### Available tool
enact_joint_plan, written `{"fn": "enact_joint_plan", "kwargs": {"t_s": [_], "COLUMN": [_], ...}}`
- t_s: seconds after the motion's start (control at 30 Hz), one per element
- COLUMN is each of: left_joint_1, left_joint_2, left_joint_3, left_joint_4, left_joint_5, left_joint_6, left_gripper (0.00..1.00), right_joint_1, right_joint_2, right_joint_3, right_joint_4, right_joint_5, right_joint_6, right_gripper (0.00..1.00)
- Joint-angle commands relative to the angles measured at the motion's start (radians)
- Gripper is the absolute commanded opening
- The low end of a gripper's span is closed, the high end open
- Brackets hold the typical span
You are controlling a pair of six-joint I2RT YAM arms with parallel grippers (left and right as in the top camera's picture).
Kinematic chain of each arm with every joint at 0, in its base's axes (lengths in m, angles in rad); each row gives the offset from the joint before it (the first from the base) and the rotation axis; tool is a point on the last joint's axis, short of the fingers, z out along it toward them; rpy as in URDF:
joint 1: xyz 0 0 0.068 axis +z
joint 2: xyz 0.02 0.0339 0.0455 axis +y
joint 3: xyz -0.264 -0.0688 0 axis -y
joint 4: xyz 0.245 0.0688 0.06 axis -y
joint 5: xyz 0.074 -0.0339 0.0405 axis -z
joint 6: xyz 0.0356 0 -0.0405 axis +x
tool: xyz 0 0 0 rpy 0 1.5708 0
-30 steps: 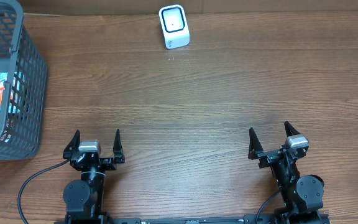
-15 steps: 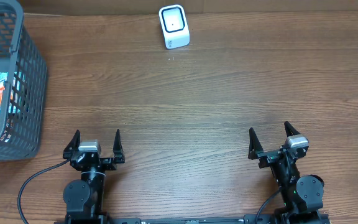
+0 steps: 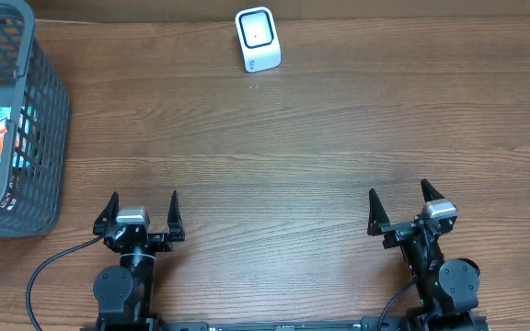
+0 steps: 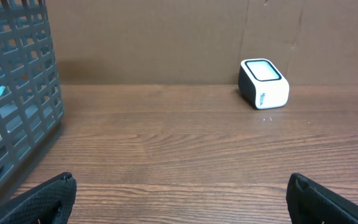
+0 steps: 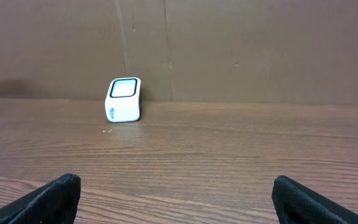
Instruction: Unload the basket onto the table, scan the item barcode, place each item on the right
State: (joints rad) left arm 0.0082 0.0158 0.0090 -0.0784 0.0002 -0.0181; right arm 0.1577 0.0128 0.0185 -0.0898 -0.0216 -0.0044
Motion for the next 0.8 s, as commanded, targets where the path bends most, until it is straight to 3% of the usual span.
{"fn": "enact_joint_plan", "kwargs": {"t_s": [0.0, 0.77], "left_joint_1": [0.003, 0.003], "left_joint_2": [-0.011, -0.011], "left_joint_3": [-0.004, -0.004], "left_joint_4": [0.001, 0.032], "left_joint_5": [0.000, -0.037], "left_joint_6": [0.019, 0.036], "left_gripper": [0.99, 0.99], "right_joint_1": [-0.001, -0.001], "right_joint_2": [-0.010, -0.010], "right_joint_3": [-0.011, -0.011], "right_joint_4": [0.006, 0.006], "right_joint_5": [-0.002, -0.002], "right_joint_6": [-0.008, -0.008], "right_gripper": [1.00, 1.00]}}
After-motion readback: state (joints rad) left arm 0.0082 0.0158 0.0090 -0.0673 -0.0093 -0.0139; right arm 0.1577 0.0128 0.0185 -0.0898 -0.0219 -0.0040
